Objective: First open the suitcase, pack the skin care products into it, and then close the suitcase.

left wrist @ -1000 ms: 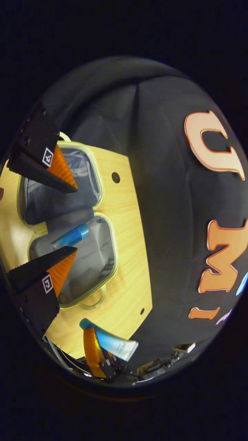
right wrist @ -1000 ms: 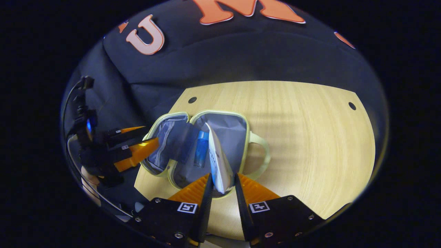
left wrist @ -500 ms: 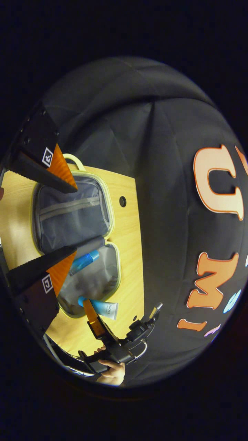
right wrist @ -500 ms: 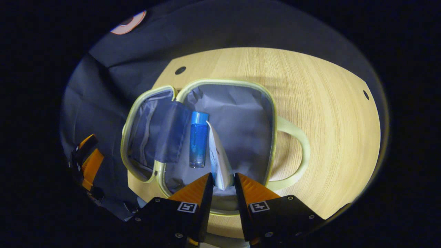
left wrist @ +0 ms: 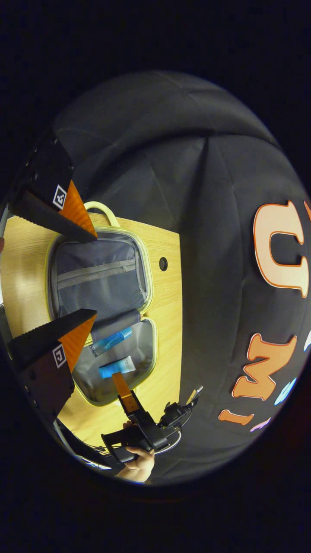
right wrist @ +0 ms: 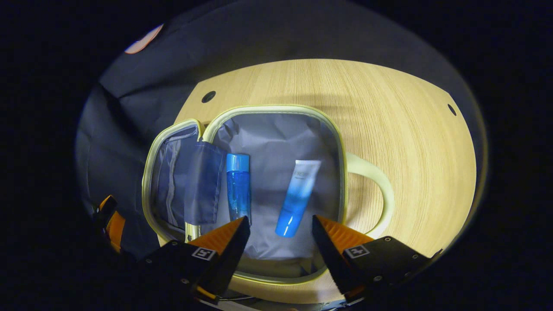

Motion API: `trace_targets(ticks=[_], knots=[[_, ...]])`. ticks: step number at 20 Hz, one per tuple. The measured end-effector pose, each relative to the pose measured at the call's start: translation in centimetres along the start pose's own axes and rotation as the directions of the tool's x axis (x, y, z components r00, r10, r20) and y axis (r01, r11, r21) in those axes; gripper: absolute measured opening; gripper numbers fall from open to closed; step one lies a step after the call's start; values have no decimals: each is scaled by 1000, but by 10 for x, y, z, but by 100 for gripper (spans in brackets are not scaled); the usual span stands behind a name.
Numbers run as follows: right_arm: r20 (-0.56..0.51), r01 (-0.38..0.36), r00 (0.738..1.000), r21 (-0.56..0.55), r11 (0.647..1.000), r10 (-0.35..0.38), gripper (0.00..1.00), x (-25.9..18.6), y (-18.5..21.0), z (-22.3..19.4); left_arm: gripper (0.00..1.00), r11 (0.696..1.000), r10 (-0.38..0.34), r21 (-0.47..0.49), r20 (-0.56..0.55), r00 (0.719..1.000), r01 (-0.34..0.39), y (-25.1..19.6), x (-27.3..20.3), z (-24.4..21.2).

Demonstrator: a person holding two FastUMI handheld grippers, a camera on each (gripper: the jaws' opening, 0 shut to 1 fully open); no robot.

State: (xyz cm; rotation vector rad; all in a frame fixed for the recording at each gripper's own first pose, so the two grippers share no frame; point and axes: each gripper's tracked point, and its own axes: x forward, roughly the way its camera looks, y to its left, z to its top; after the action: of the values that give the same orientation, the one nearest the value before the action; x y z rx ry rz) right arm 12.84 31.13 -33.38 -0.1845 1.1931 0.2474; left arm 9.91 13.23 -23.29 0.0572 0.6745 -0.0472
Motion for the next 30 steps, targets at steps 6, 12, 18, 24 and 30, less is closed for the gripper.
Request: trace_targets(ticks=[6, 12, 18, 24, 30], knots=[[182, -103, 977, -50, 993, 111, 95, -43, 28, 16, 96, 985, 20, -173, -14, 1000, -23, 45, 3, -16], [295, -154, 939, -102, 983, 178, 95, -72, 47, 20, 97, 925, 20, -381, 32, 999, -6, 129, 20, -29], [327, -127, 930, -140, 982, 167, 96, -87, 44, 9, 97, 880, -68, -462, 95, 993, 104, 160, 56, -44], [318, -111, 939, -85, 990, 133, 95, -93, 29, -4, 97, 701, -110, -687, 162, 981, 192, 161, 96, -55], [320, -92, 942, -33, 995, 98, 96, -100, 16, -5, 94, 502, -114, -818, 259, 959, 280, 167, 121, -57]])
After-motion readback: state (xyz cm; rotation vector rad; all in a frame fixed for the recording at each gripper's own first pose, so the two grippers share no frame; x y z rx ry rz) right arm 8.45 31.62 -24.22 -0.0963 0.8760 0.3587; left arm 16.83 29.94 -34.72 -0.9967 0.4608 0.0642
